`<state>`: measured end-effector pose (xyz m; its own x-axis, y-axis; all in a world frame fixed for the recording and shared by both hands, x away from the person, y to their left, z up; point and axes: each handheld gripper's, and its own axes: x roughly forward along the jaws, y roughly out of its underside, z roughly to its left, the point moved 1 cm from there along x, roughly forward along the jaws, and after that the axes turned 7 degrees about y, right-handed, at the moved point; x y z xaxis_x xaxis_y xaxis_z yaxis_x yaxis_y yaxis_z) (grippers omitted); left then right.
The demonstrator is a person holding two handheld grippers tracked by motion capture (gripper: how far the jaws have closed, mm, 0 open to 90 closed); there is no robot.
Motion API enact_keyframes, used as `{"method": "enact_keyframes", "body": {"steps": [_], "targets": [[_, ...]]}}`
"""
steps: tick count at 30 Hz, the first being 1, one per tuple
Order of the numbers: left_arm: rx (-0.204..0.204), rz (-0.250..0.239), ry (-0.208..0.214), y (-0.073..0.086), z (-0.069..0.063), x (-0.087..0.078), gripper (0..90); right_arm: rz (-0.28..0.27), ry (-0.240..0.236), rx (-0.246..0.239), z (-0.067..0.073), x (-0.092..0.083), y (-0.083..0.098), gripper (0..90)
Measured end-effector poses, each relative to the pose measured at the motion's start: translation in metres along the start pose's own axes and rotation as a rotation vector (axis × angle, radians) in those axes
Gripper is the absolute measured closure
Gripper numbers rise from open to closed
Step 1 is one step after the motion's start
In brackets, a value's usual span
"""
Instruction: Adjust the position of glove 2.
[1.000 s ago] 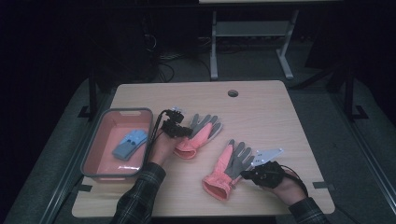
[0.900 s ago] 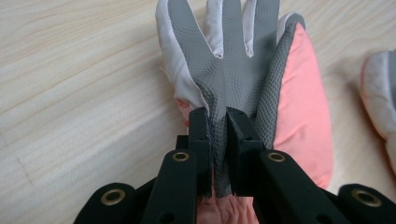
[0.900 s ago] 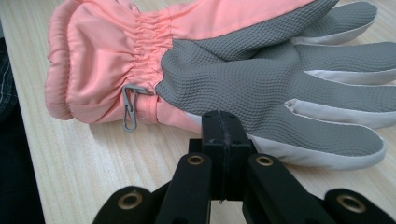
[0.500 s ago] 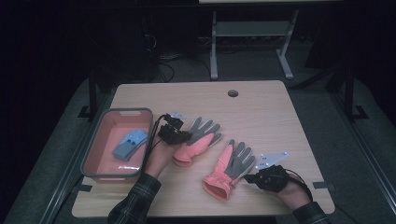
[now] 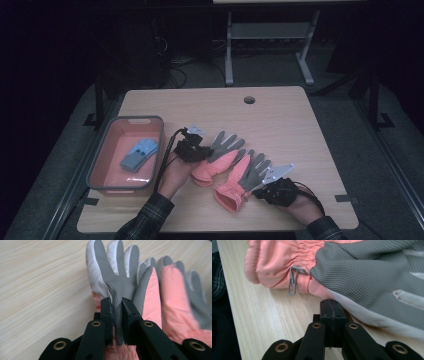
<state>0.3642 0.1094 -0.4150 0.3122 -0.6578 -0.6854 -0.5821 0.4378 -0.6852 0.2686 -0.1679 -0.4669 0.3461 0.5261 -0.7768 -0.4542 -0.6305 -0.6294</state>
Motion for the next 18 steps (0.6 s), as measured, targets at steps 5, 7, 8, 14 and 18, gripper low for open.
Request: {"method": "enact_keyframes", "body": {"steps": [5, 7, 8, 14, 18], "targets": [[0.031, 0.001, 0.011, -0.002, -0.010, -0.001, 80.0, -0.007, -0.002, -0.004, 0.000, 0.002, -0.003, 90.0], [0.037, -0.005, 0.020, -0.003, -0.012, -0.001, 79.3, -0.006, -0.004, 0.003, 0.000, 0.003, -0.003, 90.0], [0.043, -0.008, 0.024, -0.004, -0.014, -0.002, 78.8, -0.008, -0.004, 0.004, 0.000, 0.003, -0.004, 90.0], [0.061, -0.014, 0.056, -0.007, -0.019, -0.004, 75.8, -0.014, -0.003, 0.002, -0.001, 0.005, -0.007, 90.0], [0.061, -0.011, 0.107, -0.010, -0.019, -0.007, 73.6, -0.013, -0.001, 0.002, 0.000, 0.007, -0.008, 90.0]]}}
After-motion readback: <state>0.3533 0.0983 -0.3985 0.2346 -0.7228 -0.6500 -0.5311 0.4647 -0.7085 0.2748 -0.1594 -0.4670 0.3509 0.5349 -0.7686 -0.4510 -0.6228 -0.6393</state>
